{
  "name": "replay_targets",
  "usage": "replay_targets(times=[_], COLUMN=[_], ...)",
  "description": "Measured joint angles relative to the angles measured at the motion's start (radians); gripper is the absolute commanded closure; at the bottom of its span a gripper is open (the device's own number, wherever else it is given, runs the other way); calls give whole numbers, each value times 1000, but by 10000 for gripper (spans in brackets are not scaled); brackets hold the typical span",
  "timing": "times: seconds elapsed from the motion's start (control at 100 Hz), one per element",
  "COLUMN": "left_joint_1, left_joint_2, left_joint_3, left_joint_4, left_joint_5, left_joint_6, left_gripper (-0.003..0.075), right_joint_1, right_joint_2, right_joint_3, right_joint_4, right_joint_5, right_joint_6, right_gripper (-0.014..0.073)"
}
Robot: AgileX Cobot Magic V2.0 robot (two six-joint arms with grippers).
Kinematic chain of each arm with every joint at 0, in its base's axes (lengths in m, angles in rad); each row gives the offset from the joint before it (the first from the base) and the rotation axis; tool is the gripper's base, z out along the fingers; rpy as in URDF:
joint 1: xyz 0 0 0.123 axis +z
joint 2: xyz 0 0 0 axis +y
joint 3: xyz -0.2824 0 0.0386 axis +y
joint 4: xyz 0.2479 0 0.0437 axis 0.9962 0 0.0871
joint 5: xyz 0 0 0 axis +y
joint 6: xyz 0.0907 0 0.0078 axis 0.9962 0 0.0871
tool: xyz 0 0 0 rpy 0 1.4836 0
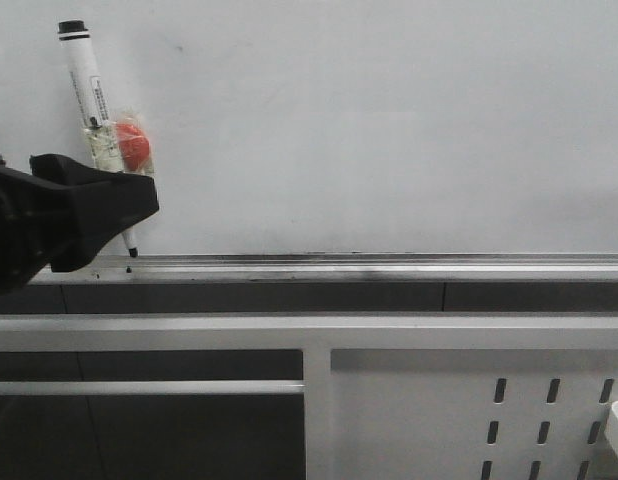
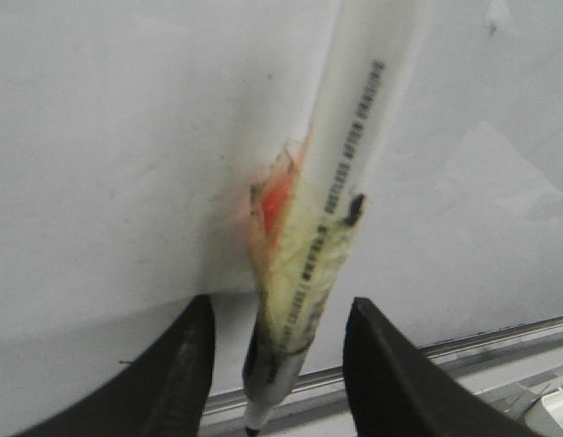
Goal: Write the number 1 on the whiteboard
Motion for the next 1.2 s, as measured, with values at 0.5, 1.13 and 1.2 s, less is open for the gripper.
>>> replay_targets(times=[0.5,1.13,1.2], left_joint_1=[0,-42,-77], left_joint_2=[49,-296,-336], left_joint_3=[-16,-213,-259], left_joint_4=[144,920,959], left_joint_5=[0,797,952], left_joint_6=[-5,93,93], left_gripper=[740,740,740], right_joint_1=[92,680,699], right_joint_2=[5,394,438], right_joint_3=[-21,-395,-411], right_joint_4=[20,-16,-16], right_joint_5=[44,174,170], right_joint_6=[-11,-410,-432], right_gripper=[643,141,151])
